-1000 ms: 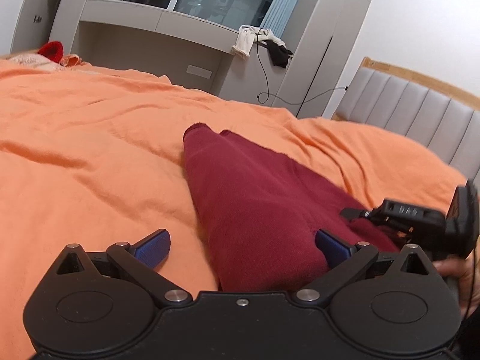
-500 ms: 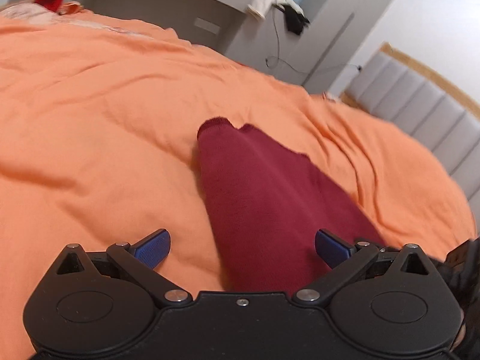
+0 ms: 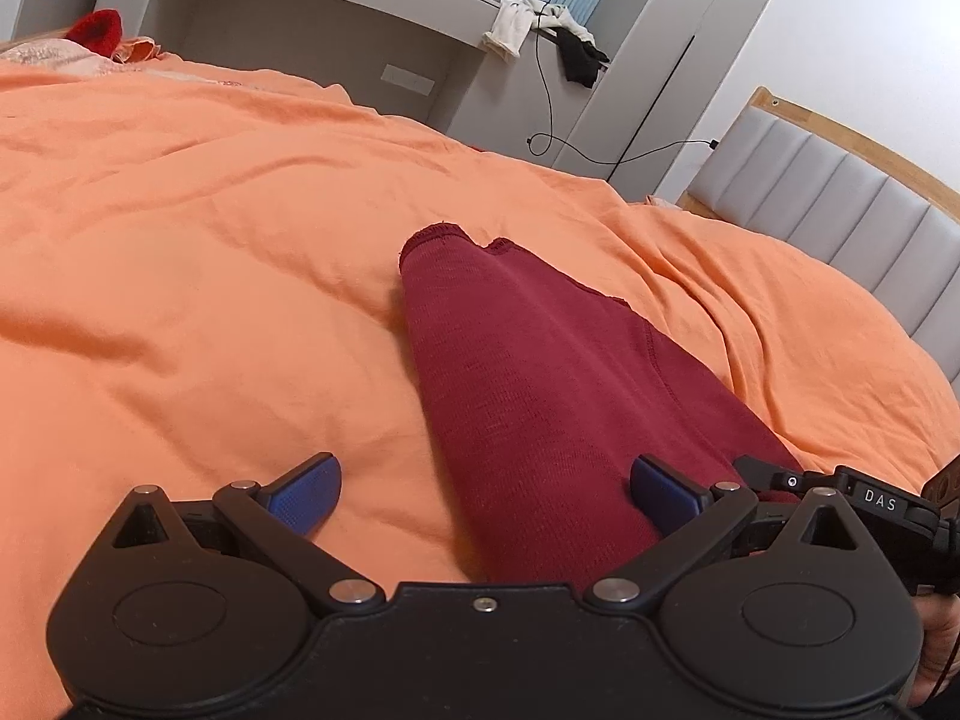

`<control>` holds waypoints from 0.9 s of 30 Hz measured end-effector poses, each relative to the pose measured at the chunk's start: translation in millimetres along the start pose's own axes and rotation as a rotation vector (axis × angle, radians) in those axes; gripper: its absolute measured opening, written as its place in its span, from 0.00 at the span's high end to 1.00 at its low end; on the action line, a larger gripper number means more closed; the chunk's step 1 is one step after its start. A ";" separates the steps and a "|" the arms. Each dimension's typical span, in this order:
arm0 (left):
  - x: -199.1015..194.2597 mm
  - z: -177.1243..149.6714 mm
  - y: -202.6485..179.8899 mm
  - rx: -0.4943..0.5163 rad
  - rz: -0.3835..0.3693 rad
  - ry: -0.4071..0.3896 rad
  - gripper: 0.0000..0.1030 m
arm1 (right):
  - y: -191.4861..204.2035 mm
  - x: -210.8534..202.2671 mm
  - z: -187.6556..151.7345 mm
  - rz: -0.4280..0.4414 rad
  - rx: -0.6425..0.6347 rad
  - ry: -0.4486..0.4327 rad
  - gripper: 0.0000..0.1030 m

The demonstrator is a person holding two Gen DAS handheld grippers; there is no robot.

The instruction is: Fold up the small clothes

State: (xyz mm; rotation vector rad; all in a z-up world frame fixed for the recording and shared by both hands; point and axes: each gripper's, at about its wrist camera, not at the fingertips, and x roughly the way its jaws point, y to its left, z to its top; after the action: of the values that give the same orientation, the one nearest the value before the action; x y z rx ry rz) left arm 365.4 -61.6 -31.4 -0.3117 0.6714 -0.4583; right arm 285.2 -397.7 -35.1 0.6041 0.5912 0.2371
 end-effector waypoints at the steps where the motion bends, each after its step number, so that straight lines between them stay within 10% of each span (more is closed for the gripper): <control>1: -1.6 -0.7 0.8 -0.001 -0.001 -0.001 0.00 | -0.1 -0.1 0.0 -0.002 -0.004 -0.003 0.35; 19: -3.5 -2.6 1.5 0.001 0.000 -0.005 0.00 | 8.1 0.3 -1.4 -0.027 -0.055 -0.012 0.39; 27: -3.5 -2.7 1.6 0.000 0.000 -0.005 0.00 | -19.3 1.6 12.3 0.113 0.232 0.005 0.26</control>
State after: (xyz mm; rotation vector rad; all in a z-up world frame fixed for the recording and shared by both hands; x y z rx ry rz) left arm 361.7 -58.8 -32.3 -0.3128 0.6660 -0.4575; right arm 294.4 -418.3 -39.1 0.8626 0.5943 0.2782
